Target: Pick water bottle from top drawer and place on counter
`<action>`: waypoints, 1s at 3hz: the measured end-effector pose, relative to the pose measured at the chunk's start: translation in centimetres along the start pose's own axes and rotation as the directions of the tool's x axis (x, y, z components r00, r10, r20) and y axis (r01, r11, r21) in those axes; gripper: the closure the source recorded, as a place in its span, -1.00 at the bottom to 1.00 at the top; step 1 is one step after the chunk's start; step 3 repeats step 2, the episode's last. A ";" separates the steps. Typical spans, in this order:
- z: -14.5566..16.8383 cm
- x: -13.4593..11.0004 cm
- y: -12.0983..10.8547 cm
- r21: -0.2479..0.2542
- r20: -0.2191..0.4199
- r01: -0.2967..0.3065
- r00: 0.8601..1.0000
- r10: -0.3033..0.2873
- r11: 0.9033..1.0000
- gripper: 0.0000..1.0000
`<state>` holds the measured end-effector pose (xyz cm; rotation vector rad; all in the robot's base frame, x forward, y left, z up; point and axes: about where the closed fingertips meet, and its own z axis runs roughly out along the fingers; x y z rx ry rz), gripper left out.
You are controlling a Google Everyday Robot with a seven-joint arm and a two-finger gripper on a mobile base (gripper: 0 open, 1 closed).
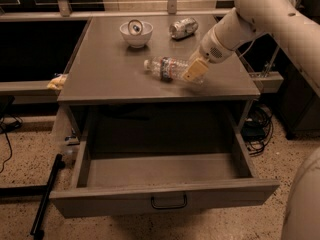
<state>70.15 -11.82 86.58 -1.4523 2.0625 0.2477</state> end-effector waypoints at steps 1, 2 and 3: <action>0.0 0.0 0.0 0.000 0.000 0.000 1.000 0.000 1.000 -1.00; 0.0 0.0 0.0 0.000 0.000 0.000 1.000 0.000 1.000 -1.00; 0.0 0.0 0.0 0.000 0.000 0.000 1.000 0.000 1.000 -1.00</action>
Offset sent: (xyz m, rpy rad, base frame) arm 0.0000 0.0000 0.0000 0.0000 0.0000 0.0000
